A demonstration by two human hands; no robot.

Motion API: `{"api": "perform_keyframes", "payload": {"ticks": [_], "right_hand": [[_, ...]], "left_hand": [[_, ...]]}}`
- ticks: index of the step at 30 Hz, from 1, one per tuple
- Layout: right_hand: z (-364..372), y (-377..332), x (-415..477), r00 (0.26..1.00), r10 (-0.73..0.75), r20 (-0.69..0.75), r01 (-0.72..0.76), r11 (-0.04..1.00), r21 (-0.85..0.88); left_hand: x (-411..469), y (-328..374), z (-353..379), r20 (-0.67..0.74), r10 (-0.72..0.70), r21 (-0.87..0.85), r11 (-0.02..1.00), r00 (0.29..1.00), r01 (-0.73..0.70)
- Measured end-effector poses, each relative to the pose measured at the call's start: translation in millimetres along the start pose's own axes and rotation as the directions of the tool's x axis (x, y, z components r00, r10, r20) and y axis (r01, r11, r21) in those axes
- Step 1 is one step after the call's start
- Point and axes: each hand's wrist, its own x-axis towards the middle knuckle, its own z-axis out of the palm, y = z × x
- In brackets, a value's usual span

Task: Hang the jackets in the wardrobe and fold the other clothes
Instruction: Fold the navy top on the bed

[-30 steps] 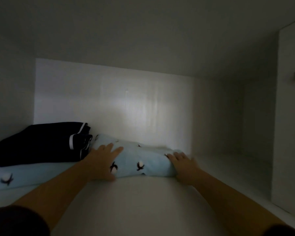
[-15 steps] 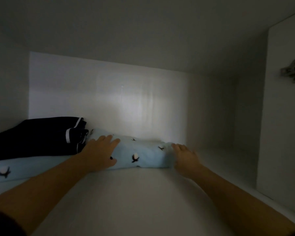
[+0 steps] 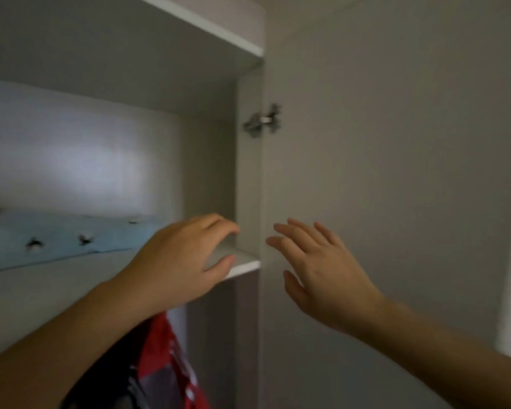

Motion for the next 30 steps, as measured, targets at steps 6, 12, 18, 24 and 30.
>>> {"api": "perform_keyframes", "payload": {"ticks": [6, 12, 18, 24, 30], "right_hand": [[-113.9, 61.3, -208.8, 0.953, 0.303, -0.017, -0.302, 0.941, -0.151], [-213.8, 109.9, -388.4, 0.770, 0.637, -0.025, -0.601, 0.713, -0.362], [-285.8, 145.3, -549.9, 0.514, 0.851, -0.110, -0.759, 0.391, -0.520], [-340.2, 203.3, -683.0, 0.276, 0.937, -0.213, -0.787, 0.093, -0.611], [-396.4, 273.6, -783.0, 0.099, 0.942, -0.322, -0.795, -0.119, -0.595]], "left_hand": [[28.1, 223.5, 26.6, -0.142, 0.160, -0.455, 0.866, 0.977, -0.208], [58.8, 445.1, 45.2, -0.213, 0.278, -0.754, 0.562, 0.937, -0.339], [75.4, 659.7, 62.7, -0.259, 0.454, -0.889, 0.233, 0.852, -0.394], [97.7, 850.9, 83.3, -0.346, 0.566, -0.916, -0.030, 0.748, -0.401], [138.3, 1019.2, 88.9, -0.438, 0.630, -0.894, -0.225, 0.642, -0.389]]}}
